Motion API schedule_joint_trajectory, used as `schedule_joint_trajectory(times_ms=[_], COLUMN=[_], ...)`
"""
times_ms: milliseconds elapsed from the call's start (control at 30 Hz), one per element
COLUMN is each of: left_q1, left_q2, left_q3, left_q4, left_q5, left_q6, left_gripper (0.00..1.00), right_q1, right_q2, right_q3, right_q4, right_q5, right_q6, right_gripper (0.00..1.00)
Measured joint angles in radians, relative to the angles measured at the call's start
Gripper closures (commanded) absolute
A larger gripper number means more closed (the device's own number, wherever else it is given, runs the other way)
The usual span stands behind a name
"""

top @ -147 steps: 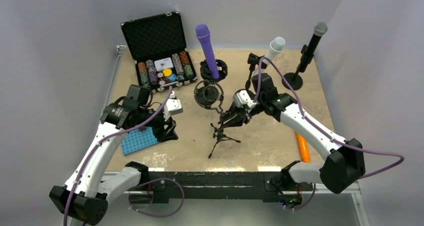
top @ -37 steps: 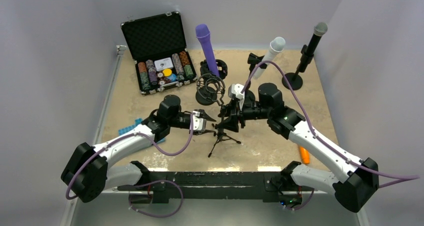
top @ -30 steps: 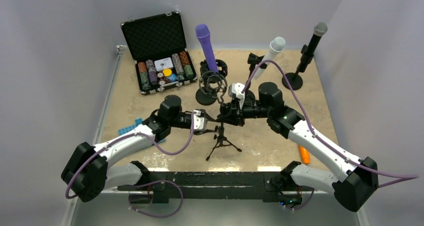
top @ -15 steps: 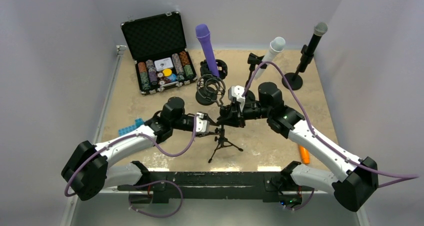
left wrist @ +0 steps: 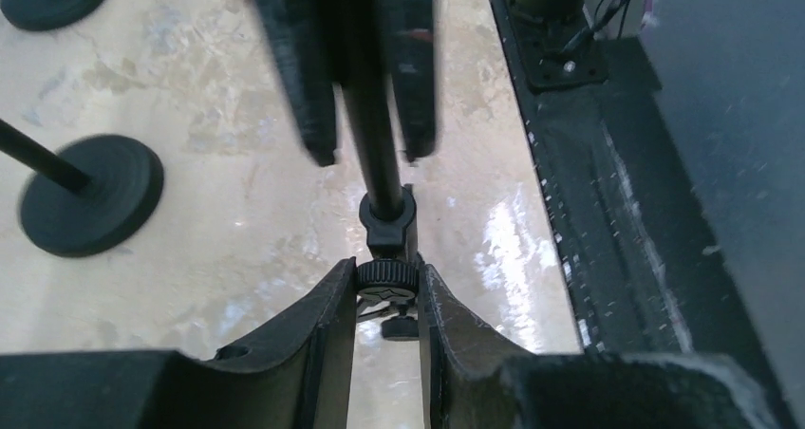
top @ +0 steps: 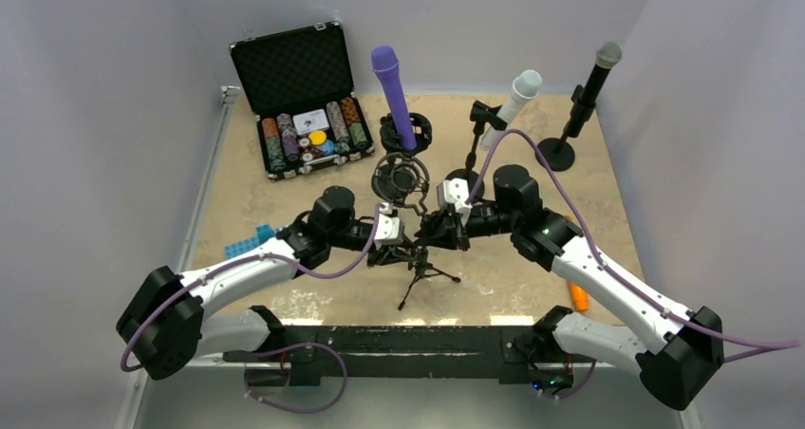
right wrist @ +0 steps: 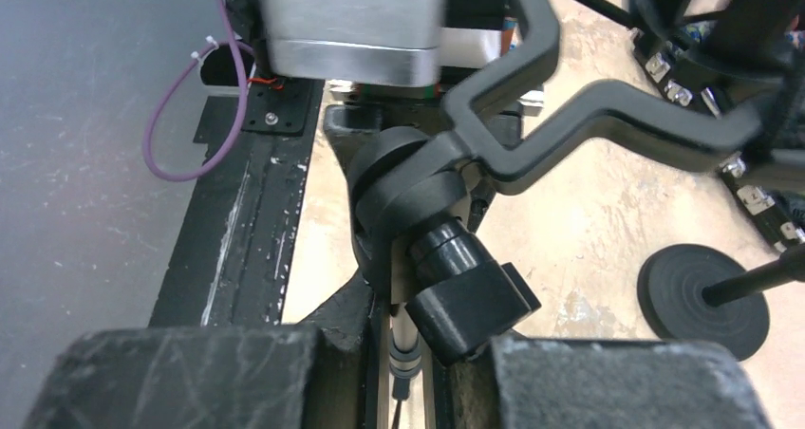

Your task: Remove the microphone from the stand

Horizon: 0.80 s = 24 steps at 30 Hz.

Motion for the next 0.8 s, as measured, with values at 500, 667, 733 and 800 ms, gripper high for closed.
schedule_joint_trajectory(times_ms=[500, 667, 733, 800], left_q1=[0.030, 0.070, 0.074, 0.079], left_q2=[0.031, 0.150, 0.175, 0.162], left_q3=[-0.095, -0.064, -0.042, -0.039], left_q4=[0.254, 0.332, 0.326, 0.308], left_q5=[-0.027, 0.100, 0.101, 0.092], left_q6=[-0.965, -1.143, -1.176, -1.188], left_gripper=[1.00, 0.24, 0.20, 0.20], right_q1=[0.000, -0.002, -0.002, -0.002], right_q2=[-0.069, -0.072, -0.071, -0.065], right_q3=[-0.081, -0.084, -0.083, -0.076], right_q4=[0.065, 0.061, 0.062, 0.058], right_q5=[-0.068, -0.071, -0.070, -0.070], right_q6=[-0.100, -0.106, -0.111, -0.114], right_gripper=[1.00, 1.00, 1.00, 1.00])
